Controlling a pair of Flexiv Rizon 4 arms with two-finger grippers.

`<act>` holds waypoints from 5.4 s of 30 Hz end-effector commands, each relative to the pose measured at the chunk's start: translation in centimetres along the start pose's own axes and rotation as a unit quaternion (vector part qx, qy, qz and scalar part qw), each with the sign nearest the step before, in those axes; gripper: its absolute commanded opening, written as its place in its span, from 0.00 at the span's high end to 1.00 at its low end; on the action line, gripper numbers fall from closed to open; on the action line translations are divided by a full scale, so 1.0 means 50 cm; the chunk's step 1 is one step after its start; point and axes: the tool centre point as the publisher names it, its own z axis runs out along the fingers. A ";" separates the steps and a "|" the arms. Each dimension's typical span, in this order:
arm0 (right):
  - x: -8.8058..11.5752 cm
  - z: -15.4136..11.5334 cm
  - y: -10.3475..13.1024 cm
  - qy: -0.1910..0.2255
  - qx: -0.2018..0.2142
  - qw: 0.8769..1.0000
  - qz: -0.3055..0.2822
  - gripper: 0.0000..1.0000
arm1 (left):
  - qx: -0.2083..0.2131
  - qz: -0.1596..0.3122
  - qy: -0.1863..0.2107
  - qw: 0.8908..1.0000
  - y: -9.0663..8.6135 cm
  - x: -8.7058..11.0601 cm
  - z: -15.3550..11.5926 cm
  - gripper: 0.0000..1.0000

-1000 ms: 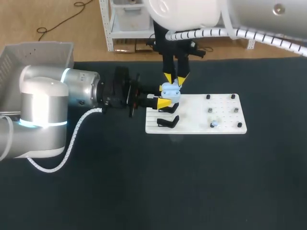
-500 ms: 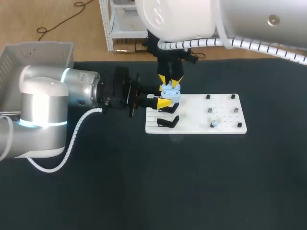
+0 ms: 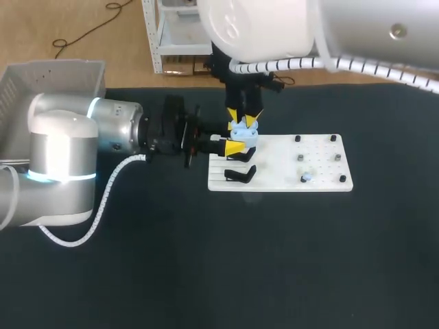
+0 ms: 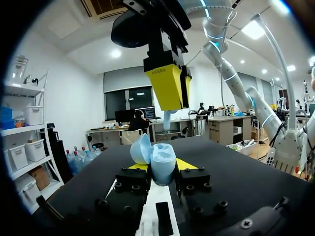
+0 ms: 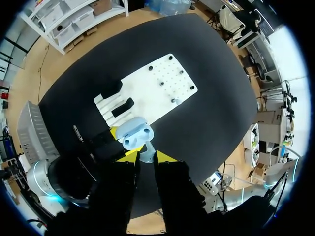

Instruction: Pick up each earbud case from the left stands, insert the matching earbuds, close the lid, and place the case in the box.

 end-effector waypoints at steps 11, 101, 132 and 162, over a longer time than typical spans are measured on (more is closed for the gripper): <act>-0.008 0.019 0.007 0.007 0.006 1.000 0.006 1.00 | -0.001 0.000 0.000 1.000 0.000 0.001 0.001 1.00; -0.084 0.154 -0.203 -0.044 -0.083 0.970 -0.225 0.54 | -0.001 0.000 0.000 1.000 0.000 0.001 0.001 1.00; -0.155 0.293 -0.192 -0.054 -0.119 0.981 -0.144 0.52 | -0.001 0.000 0.000 1.000 0.000 0.001 0.001 1.00; -0.163 0.340 -0.182 -0.037 -0.136 0.981 -0.134 0.62 | -0.001 0.000 0.000 1.000 0.000 0.001 0.001 1.00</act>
